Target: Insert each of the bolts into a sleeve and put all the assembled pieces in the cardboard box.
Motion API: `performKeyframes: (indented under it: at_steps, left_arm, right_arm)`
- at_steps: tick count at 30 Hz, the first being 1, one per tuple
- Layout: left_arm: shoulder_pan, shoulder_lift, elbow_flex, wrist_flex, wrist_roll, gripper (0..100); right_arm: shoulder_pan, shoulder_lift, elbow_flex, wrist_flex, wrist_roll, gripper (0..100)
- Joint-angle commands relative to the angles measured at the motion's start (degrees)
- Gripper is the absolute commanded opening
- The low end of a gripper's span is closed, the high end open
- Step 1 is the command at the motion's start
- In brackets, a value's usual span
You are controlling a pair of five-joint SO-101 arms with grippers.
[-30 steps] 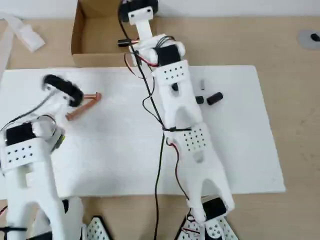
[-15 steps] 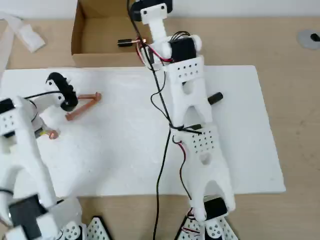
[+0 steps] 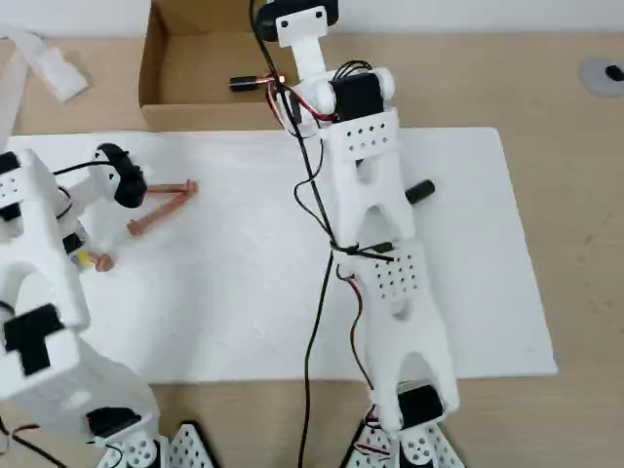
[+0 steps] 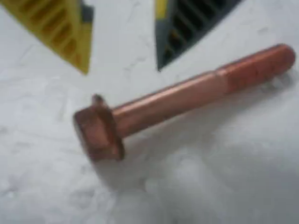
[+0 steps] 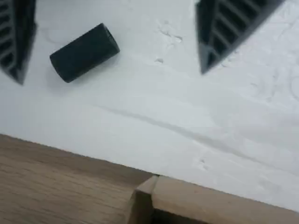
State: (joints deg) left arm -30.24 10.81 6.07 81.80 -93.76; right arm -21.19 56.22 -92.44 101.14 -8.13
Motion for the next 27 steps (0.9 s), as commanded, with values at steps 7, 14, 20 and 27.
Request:
performKeyframes:
  at_steps: [7, 14, 20, 27]
  left_arm:
    - [-0.4, 9.0, -11.3, 0.3, -27.8, 11]
    - [0.6, 14.5, -17.9, 0.3, -27.7, 11]
    - [2.9, 18.2, -19.3, 0.3, -27.7, 11]
    - [7.2, 22.0, -19.3, -2.8, -25.1, 11]
  right_arm:
    - [-1.1, -5.1, -2.9, 0.9, -0.3, 28.1]
    - [-4.4, -5.1, -2.9, 0.9, -0.3, 28.1]
    - [-5.1, -5.1, -2.9, 0.9, -0.3, 28.1]
    - [-5.0, -5.1, -2.9, 0.9, -0.3, 28.0]
